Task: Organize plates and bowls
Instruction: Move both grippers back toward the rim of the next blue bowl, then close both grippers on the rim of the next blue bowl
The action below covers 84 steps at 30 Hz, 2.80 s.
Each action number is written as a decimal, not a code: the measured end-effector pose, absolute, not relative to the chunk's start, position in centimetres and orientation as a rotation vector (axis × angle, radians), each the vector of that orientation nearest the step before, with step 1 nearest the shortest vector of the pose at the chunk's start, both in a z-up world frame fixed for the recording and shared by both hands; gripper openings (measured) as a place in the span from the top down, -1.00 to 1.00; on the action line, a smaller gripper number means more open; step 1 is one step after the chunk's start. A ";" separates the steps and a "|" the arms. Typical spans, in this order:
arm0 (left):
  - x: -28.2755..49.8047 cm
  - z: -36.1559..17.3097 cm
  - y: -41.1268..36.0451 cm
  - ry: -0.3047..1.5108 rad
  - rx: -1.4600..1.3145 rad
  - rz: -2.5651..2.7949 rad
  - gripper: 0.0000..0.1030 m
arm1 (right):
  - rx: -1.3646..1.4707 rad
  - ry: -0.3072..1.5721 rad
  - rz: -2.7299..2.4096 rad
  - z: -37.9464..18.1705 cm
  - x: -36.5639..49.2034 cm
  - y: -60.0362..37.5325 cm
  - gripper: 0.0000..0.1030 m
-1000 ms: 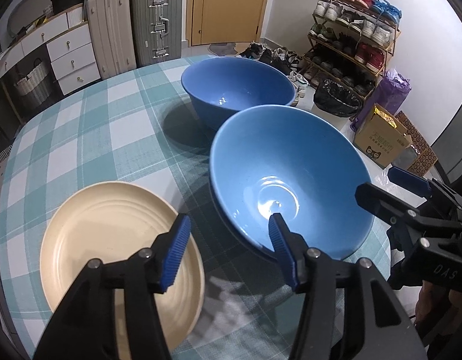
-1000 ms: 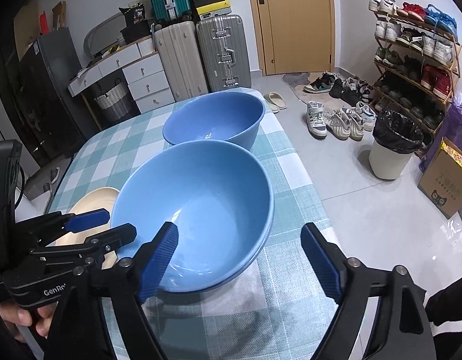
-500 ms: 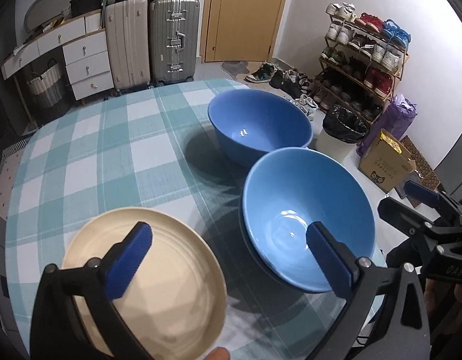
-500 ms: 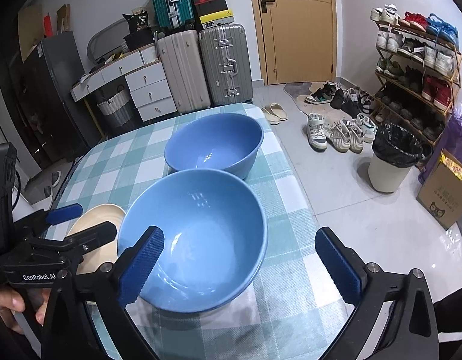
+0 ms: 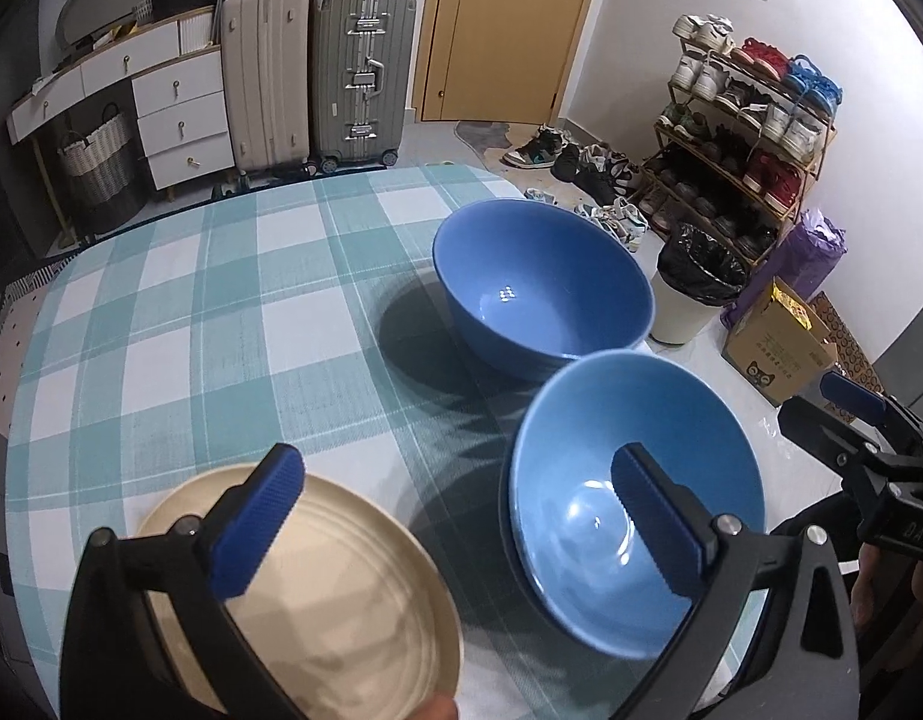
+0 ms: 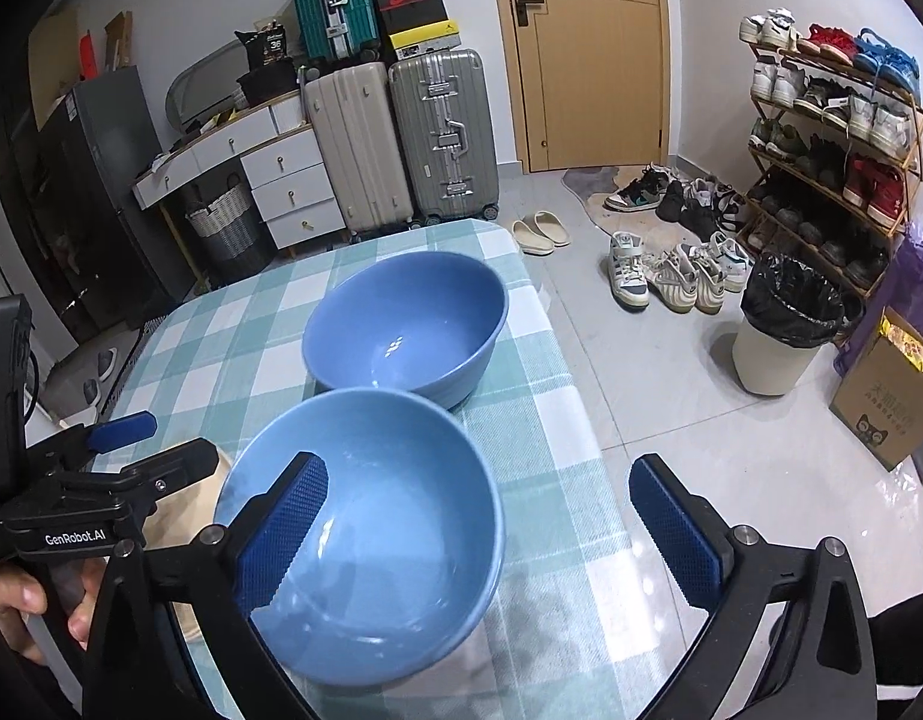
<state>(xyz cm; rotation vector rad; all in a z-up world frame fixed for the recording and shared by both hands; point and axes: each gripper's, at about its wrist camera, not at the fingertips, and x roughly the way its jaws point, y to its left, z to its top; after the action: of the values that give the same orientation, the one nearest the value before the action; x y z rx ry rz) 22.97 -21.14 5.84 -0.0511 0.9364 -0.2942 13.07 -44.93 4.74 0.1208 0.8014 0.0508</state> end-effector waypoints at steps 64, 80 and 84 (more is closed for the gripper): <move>35.4 0.0 -24.5 1.055 -0.088 -0.334 0.03 | 0.136 0.977 0.085 -2.5 29.3 -46.5 -0.19; 35.1 0.4 -25.5 1.045 -0.051 -0.373 0.49 | 0.050 0.964 0.133 -2.0 29.4 -44.7 0.49; 35.2 0.5 -25.6 1.044 -0.047 -0.371 0.49 | 0.043 0.962 0.133 -2.0 29.4 -44.5 0.49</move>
<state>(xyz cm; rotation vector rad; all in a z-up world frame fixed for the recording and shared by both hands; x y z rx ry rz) 35.16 -25.56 0.53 -0.0472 1.0436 -0.3714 29.42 -44.48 -2.01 0.0427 0.9621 0.1335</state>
